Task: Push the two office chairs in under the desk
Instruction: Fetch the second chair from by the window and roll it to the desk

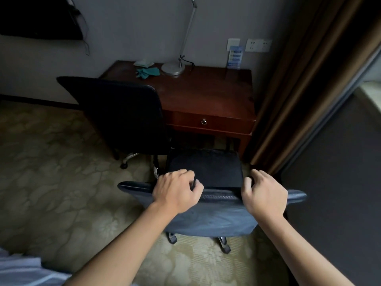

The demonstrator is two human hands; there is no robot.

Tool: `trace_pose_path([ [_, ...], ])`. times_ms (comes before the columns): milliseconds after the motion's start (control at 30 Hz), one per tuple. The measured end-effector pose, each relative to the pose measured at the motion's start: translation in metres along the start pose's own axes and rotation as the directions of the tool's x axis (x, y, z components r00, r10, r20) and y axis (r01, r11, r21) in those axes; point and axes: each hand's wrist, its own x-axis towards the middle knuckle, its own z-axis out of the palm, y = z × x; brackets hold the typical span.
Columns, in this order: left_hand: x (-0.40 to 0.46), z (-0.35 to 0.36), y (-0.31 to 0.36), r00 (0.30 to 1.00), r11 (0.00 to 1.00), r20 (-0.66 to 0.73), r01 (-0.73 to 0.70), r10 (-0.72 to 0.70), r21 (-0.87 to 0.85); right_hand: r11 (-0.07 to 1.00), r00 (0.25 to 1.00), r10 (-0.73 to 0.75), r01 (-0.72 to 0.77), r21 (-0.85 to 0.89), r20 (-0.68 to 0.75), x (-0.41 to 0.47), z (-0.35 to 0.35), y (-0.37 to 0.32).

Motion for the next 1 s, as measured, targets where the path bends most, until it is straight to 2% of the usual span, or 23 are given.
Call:
trace_pose_path([
  [167,-0.031,-0.003,-0.002,0.999,0.998,-0.029,-0.030,0.029,-0.047,0.999,0.999,0.026,-0.027,0.042,0.024,-0.036,-0.010,-0.001],
  [333,-0.036,-0.010,-0.014,0.998,0.999,-0.061,-0.010,0.007,-0.050,1.000,0.999,-0.030,0.030,0.000,0.015,-0.058,-0.009,-0.014],
  [700,-0.004,-0.003,-0.001,0.992,0.997,-0.098,0.074,-0.074,-0.001,0.995,0.995,-0.098,0.098,-0.010,0.015,-0.005,-0.001,-0.008],
  [1000,0.039,0.002,-0.002,0.993,0.998,-0.109,0.049,-0.044,0.039,0.986,0.985,-0.157,0.160,0.035,-0.075,0.036,0.013,0.000],
])
